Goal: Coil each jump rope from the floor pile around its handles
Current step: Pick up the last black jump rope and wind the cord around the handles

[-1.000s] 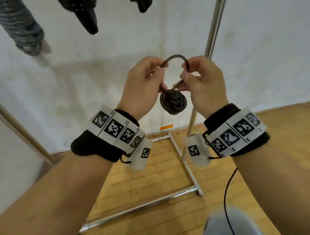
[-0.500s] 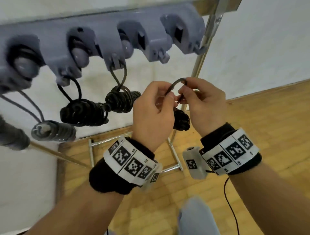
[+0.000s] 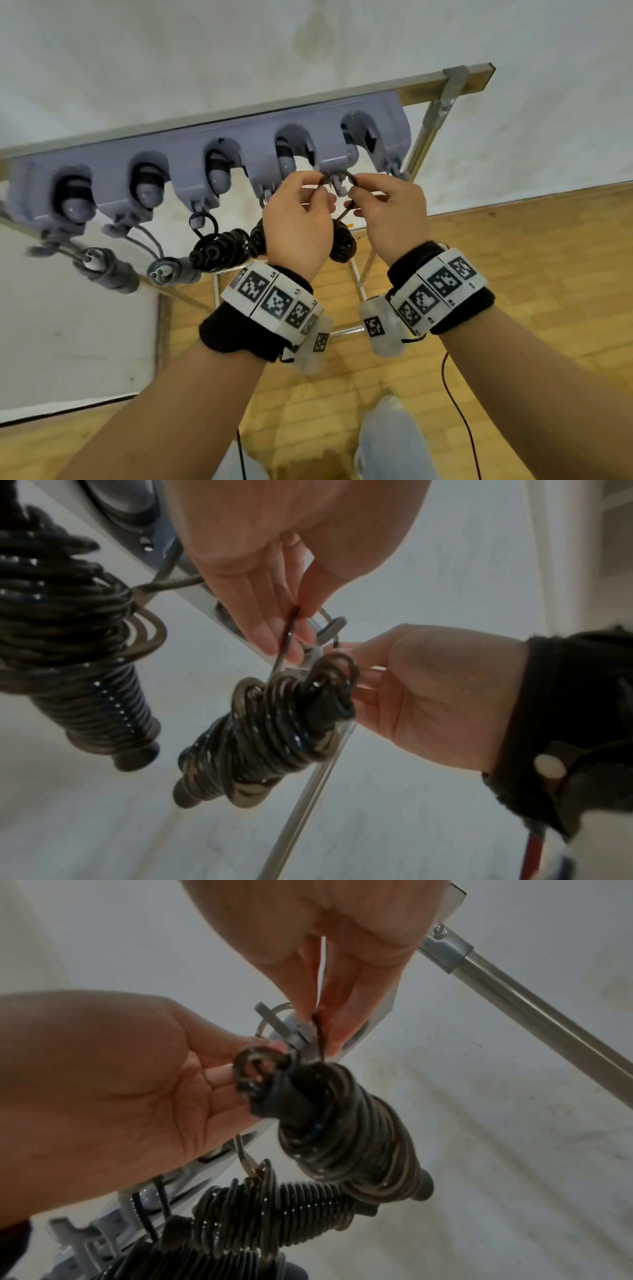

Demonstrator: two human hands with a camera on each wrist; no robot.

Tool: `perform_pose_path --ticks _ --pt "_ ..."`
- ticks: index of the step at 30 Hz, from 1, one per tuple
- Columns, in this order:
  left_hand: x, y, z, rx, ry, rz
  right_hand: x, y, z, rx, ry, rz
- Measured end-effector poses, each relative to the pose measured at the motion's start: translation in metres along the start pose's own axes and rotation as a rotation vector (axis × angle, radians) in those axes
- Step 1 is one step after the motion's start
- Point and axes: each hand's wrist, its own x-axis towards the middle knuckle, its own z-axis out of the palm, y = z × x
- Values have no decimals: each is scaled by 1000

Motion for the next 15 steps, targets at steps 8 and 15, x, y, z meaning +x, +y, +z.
perform_pose_path --ticks 8,15 --pt "1 -3 5 199 31 -76 5 5 2 -87 -79 58" --pt "4 -3 5 277 1 -94 9 7 -2 -171 -105 77"
